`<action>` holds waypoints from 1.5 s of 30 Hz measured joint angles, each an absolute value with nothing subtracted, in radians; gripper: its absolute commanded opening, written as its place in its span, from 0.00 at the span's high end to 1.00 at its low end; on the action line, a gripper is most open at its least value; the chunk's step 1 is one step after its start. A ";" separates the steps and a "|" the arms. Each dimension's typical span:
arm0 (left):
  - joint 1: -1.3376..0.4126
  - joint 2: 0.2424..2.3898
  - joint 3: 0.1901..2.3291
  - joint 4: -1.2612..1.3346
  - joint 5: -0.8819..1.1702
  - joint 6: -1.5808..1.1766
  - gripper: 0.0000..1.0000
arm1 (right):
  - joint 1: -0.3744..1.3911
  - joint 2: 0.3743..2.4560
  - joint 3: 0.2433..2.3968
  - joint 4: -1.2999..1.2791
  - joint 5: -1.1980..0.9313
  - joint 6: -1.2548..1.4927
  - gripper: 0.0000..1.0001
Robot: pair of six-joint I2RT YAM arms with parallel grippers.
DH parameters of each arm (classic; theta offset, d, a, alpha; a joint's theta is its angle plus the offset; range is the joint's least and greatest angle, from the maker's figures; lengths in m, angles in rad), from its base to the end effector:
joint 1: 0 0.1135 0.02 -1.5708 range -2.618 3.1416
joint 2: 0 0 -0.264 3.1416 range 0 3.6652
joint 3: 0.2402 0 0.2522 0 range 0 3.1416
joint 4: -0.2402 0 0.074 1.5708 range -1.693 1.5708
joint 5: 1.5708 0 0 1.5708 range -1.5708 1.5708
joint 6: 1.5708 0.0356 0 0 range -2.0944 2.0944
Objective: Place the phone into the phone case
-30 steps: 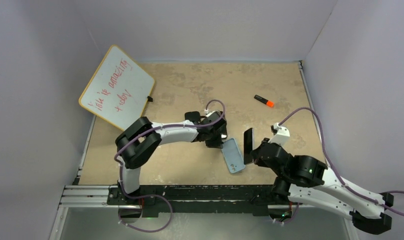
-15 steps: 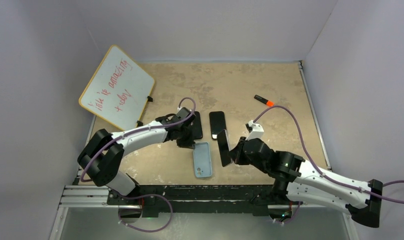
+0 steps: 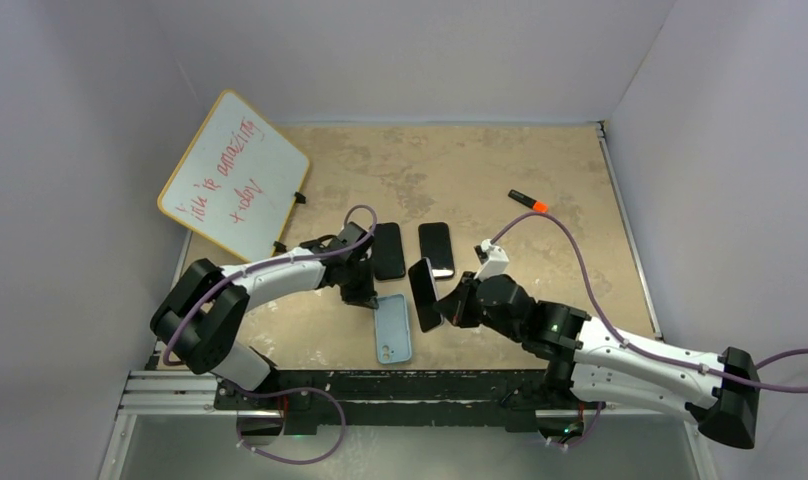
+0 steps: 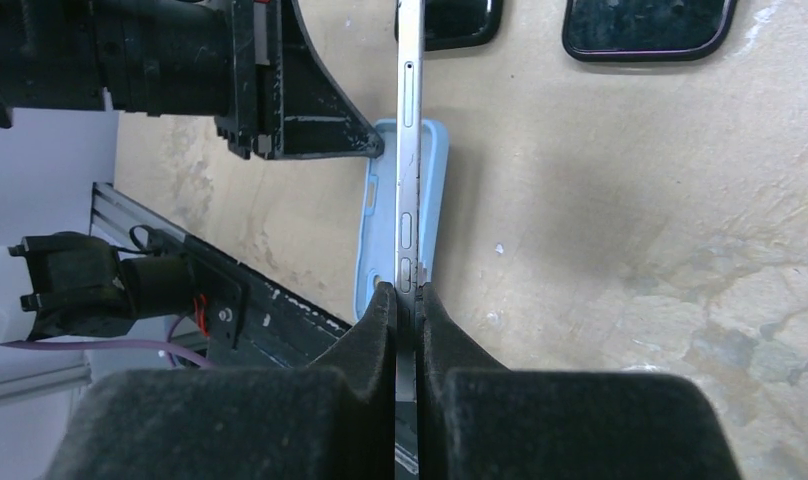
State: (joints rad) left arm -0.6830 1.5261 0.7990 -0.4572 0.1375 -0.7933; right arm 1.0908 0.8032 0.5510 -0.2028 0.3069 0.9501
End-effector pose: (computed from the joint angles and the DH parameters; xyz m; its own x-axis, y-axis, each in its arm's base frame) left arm 0.2081 -0.1756 0.1580 -0.9781 -0.1143 -0.1739 -0.0453 0.9327 -0.3577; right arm 0.0953 0.1598 0.2530 -0.7039 0.3272 -0.6304 -0.2538 0.7131 0.6535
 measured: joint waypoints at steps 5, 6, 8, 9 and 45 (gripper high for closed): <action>-0.620 1.505 0.746 -0.400 0.162 -0.819 0.96 | 1.091 0.811 0.542 -0.158 0.295 0.961 1.00; -0.612 1.501 0.738 -0.395 0.163 -0.826 0.93 | 1.091 0.810 0.538 -0.151 0.295 0.965 1.00; -0.606 1.499 0.735 -0.382 0.172 -0.837 0.87 | 1.091 0.811 0.535 -0.148 0.294 0.968 1.00; -0.604 1.499 0.735 -0.370 0.179 -0.845 0.82 | 1.091 0.811 0.534 -0.148 0.293 0.968 1.00; -0.426 1.230 0.327 0.028 0.654 -0.916 0.60 | 1.116 1.074 0.439 0.141 0.217 1.192 1.00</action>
